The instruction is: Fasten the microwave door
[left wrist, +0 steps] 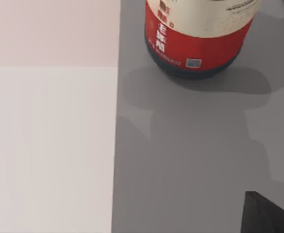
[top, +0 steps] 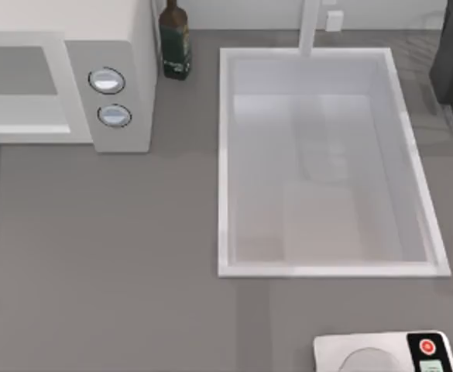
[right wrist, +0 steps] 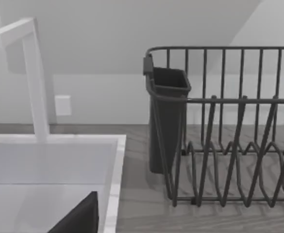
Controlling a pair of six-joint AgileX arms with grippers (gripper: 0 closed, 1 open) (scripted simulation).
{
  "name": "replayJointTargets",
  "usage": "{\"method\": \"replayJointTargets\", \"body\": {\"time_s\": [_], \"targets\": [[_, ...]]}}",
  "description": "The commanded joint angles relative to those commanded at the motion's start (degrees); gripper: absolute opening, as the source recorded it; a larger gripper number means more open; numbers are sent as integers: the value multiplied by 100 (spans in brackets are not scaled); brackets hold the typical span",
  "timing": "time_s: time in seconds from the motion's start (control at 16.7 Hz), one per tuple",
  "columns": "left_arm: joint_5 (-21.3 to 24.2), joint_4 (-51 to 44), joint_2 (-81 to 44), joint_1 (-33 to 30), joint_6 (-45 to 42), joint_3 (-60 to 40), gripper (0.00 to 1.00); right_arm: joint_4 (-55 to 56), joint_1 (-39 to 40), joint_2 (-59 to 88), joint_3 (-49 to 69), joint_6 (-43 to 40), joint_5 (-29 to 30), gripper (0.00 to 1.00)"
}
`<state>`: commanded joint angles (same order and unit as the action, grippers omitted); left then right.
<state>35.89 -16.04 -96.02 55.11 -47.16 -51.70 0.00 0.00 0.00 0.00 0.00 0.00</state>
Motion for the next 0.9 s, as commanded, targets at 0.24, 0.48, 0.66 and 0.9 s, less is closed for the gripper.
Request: {"method": "replayJointTargets", "body": {"time_s": [0.24, 0.48, 0.66, 0.9], "targets": [[-280, 456, 921, -541, 582, 1111, 0, 0, 0, 0, 0, 0, 0, 100], [-376, 611, 1191, -726, 780, 1392, 0, 0, 0, 0, 0, 0, 0, 100], [-364, 598, 1182, -712, 793, 1405, 0, 0, 0, 0, 0, 0, 0, 100], [-750, 722, 1752, -1337, 1351, 1839, 0, 0, 0, 0, 0, 0, 0, 100]]}}
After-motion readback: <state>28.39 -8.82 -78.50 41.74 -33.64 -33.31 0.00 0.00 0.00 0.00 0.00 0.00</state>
